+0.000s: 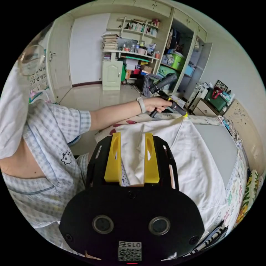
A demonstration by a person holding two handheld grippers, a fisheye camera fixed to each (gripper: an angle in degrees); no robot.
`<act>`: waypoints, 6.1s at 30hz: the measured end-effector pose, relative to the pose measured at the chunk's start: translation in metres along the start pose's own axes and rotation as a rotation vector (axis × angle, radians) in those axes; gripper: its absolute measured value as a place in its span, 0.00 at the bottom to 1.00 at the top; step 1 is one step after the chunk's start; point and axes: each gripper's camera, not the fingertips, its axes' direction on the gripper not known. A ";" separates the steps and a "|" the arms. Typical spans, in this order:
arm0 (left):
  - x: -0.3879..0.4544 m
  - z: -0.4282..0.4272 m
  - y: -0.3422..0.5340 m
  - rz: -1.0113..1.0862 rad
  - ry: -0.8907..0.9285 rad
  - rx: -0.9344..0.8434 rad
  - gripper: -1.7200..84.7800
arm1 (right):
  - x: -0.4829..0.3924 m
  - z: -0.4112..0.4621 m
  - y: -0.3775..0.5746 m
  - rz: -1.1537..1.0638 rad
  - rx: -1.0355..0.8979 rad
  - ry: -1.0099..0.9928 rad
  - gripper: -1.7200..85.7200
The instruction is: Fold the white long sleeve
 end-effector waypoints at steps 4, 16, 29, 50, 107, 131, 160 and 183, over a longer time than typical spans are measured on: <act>-0.009 0.017 0.004 -0.033 0.063 -0.037 0.11 | 0.014 0.044 0.025 0.066 -0.069 0.092 0.11; -0.020 0.036 0.019 -0.131 0.091 -0.016 0.12 | 0.053 0.045 0.123 0.128 0.197 -0.208 0.02; -0.009 0.034 0.026 -0.096 0.127 -0.009 0.16 | 0.029 0.091 0.136 0.040 0.180 -0.007 0.12; -0.009 0.054 0.016 -0.062 0.123 -0.100 0.06 | 0.084 0.160 0.145 0.105 0.138 -0.133 0.02; -0.095 -0.037 -0.050 0.199 0.109 -0.140 0.13 | 0.190 0.036 0.152 0.109 0.230 -0.319 0.02; -0.049 -0.153 -0.151 0.309 -0.191 -0.063 0.02 | 0.141 0.038 0.129 0.072 0.075 -0.325 0.03; 0.221 -0.401 -0.103 0.674 0.019 0.077 0.10 | 0.066 -0.094 0.305 0.224 0.093 0.234 0.12; 0.230 -0.424 -0.254 0.679 0.107 0.081 0.02 | 0.119 -0.221 0.380 0.591 0.390 0.305 0.10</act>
